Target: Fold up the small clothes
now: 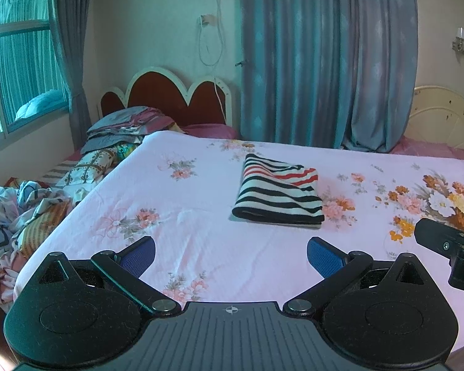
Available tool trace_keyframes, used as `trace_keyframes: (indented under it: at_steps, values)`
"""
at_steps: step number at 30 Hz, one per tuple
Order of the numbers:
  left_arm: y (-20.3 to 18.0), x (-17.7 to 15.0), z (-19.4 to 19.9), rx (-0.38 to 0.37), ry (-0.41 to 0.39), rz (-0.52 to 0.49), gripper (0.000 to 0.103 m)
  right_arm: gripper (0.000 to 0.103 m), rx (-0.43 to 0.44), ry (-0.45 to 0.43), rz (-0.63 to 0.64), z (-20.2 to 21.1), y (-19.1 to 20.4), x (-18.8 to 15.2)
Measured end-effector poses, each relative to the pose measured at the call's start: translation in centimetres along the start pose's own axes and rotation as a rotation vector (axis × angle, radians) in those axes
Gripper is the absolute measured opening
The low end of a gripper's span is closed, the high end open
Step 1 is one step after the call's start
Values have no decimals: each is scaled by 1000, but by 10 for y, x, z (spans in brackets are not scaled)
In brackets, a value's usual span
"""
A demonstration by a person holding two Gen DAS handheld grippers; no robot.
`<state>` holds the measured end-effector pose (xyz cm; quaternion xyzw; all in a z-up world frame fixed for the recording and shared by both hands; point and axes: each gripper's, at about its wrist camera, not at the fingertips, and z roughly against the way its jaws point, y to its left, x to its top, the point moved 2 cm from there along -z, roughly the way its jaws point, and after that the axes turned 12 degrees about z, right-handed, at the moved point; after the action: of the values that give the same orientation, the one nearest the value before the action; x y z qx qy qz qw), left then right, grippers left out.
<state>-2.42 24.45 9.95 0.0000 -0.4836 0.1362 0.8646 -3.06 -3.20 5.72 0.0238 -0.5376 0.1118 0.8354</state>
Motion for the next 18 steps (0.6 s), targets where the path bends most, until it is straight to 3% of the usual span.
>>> trace_keyframes:
  at_steps: [18]
  values:
    - [2, -2, -1, 0, 4, -1, 103, 102, 2, 11, 4, -3, 1, -1]
